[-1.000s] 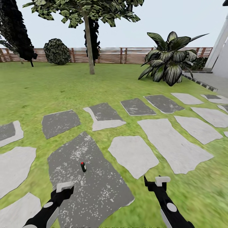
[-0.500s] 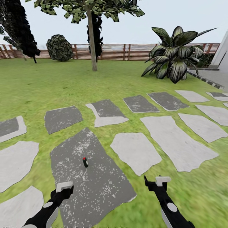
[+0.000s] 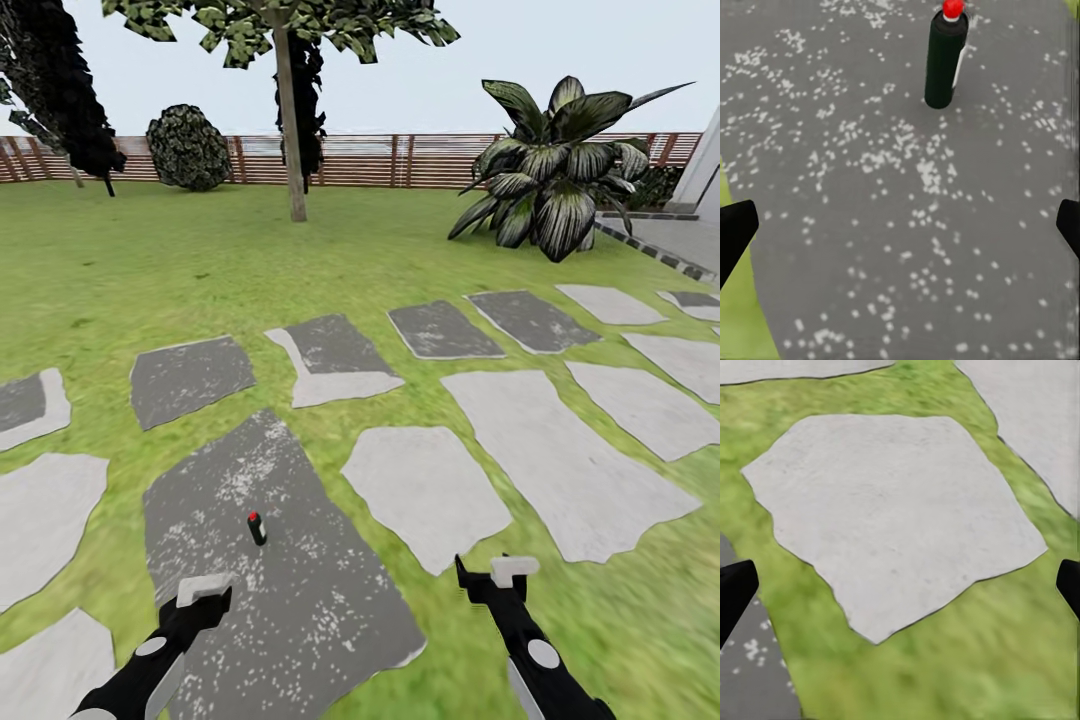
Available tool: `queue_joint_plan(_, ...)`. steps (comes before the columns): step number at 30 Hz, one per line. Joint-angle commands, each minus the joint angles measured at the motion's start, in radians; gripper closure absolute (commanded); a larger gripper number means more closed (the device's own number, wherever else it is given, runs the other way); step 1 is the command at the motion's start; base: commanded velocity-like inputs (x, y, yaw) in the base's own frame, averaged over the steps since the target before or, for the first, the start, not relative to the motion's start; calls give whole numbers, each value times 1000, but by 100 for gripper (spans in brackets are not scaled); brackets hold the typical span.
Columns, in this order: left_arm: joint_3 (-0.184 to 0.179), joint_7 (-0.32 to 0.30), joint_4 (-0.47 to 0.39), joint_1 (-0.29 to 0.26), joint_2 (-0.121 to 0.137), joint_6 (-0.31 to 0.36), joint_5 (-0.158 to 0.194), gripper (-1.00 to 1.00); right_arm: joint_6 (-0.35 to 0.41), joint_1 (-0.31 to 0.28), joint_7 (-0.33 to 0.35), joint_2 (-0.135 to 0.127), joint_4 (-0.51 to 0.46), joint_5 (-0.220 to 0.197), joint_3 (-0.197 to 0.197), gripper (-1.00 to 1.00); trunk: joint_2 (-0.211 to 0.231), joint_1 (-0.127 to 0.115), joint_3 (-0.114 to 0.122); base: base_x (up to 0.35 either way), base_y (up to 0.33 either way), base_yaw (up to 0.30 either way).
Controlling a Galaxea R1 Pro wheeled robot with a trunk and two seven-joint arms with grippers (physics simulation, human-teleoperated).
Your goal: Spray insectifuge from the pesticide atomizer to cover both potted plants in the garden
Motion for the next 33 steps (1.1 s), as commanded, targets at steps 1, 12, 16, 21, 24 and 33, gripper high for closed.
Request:
queue_joint_plan(1, 1, -1, 1, 0, 0, -3, 7, -100, -3, -1, -1, 0, 1, 0, 1, -100, 0, 0, -1, 286, -192, 0)
queue_joint_plan(12, 2, -1, 1, 0, 3, -4, 7, -100, -3, -1, -2, 0, 1, 0, 0, -100, 0, 0, -1, 282, -195, 0)
queue_joint_plan(16, 3, -1, 1, -1, 3, -4, 8, -100, -3, -1, 0, 0, 1, 0, 0, -100, 0, 0, -1, 281, -192, 0)
queue_joint_plan(21, 4, -1, 1, -1, 4, -6, 8, -100, -3, -1, 0, 0, 1, 0, -1, -100, 0, 0, -1, 249, -74, 0)
queue_joint_plan(24, 5, 0, -1, -2, 5, -7, 8, -100, -3, -1, 0, 0, 1, 0, -1, -100, 0, 0, -1, 46, -6, 0)
queue_joint_plan(33, 7, 1, 1, -2, 6, -6, 8, -100, -3, -1, 0, 0, 1, 0, 0, -100, 0, 0, -1, 256, -1, 0)
